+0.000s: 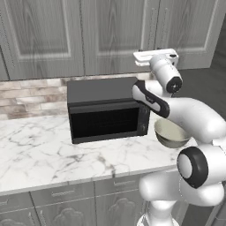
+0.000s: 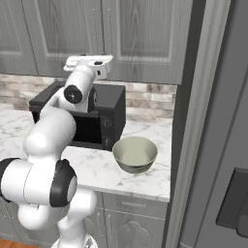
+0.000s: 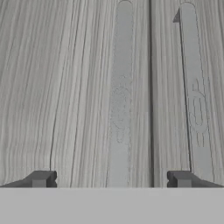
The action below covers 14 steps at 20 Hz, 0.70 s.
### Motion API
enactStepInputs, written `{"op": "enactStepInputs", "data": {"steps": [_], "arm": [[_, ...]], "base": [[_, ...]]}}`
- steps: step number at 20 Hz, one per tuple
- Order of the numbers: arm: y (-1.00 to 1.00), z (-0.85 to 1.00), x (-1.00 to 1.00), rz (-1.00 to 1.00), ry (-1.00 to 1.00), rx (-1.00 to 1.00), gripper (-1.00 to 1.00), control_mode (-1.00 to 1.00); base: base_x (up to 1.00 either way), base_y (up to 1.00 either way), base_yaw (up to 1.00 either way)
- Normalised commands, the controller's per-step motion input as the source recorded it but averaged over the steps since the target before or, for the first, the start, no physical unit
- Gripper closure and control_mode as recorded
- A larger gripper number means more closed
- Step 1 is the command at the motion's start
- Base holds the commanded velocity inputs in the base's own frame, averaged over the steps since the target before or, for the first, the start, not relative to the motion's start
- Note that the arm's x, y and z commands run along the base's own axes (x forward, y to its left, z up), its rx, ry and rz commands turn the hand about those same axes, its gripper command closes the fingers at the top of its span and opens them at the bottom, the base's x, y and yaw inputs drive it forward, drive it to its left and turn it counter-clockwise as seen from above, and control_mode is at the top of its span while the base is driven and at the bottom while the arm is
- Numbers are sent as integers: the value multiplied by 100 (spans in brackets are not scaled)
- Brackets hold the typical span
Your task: Open the cabinet. Pick the pear and orange from the cabinet and place them into the bowl. Then close the cabinet.
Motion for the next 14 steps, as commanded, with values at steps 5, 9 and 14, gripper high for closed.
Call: {"op": "enactStepInputs", "data": {"steps": [5, 9, 14], "arm": [[-5, -3, 43, 0, 0, 0, -100, -100], [-15, -2, 30, 0, 0, 1, -100, -100], [-14, -2, 24, 0, 0, 1, 100, -100]], "base": [[0, 0, 0], [0, 0, 0], [0, 0, 0]]}}
